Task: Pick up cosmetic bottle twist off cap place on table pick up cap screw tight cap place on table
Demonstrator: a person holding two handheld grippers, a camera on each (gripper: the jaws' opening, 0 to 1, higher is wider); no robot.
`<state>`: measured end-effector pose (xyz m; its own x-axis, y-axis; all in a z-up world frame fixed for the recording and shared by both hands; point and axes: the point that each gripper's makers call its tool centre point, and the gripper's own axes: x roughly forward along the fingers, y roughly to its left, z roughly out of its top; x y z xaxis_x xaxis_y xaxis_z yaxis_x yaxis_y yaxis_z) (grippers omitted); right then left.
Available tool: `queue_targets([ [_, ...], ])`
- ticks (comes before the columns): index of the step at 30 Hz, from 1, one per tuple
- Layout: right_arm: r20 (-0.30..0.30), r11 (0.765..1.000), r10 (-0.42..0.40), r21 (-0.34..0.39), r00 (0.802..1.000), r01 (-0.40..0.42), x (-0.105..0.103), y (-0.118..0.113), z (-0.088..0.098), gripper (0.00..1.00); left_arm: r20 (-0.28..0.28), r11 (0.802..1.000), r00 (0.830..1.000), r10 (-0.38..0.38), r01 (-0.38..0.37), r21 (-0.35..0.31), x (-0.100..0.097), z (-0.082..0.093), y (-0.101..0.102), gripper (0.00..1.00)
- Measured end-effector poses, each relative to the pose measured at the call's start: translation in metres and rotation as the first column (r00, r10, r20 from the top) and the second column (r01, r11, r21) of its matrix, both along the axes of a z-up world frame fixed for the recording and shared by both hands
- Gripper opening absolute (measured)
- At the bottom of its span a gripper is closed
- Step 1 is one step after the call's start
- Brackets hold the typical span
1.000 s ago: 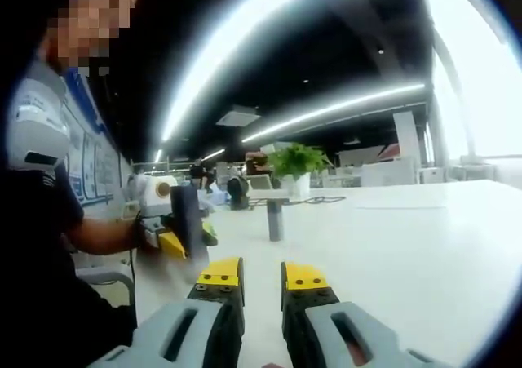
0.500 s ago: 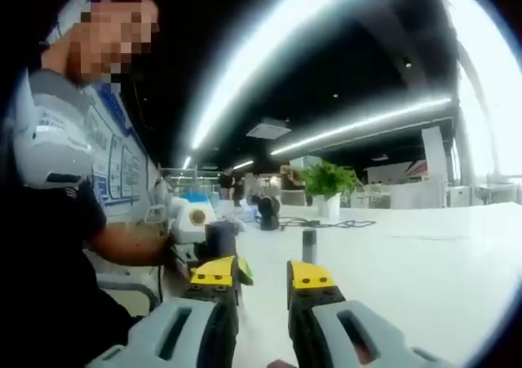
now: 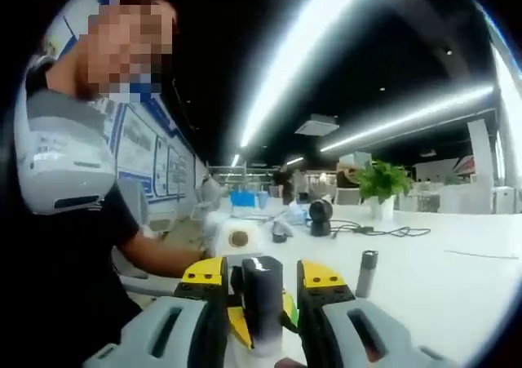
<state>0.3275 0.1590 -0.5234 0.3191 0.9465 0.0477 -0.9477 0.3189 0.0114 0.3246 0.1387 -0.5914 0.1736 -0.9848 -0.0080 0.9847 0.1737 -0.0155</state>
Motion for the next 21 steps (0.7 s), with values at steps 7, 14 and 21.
queue_targets([
  [7, -0.016, 0.999, -0.048, -0.017, 0.999, 0.048, 0.000, 0.013, -0.006, 0.28, 0.007, 1.000, 1.000, 0.017, -0.017, 0.003, 0.003, 0.000, 0.002, 0.15],
  [14, 0.002, 0.996, -0.078, -0.051, 0.997, 0.078, -0.003, 0.018, -0.010, 0.28, 0.005, 1.000, 1.000, 0.022, -0.022, 0.003, 0.004, 0.000, 0.002, 0.15],
  [21, -0.005, 0.995, -0.091, -0.048, 0.996, 0.091, 0.000, 0.020, -0.008, 0.28, 0.008, 1.000, 0.999, 0.031, -0.031, 0.003, 0.004, 0.000, 0.003, 0.15],
])
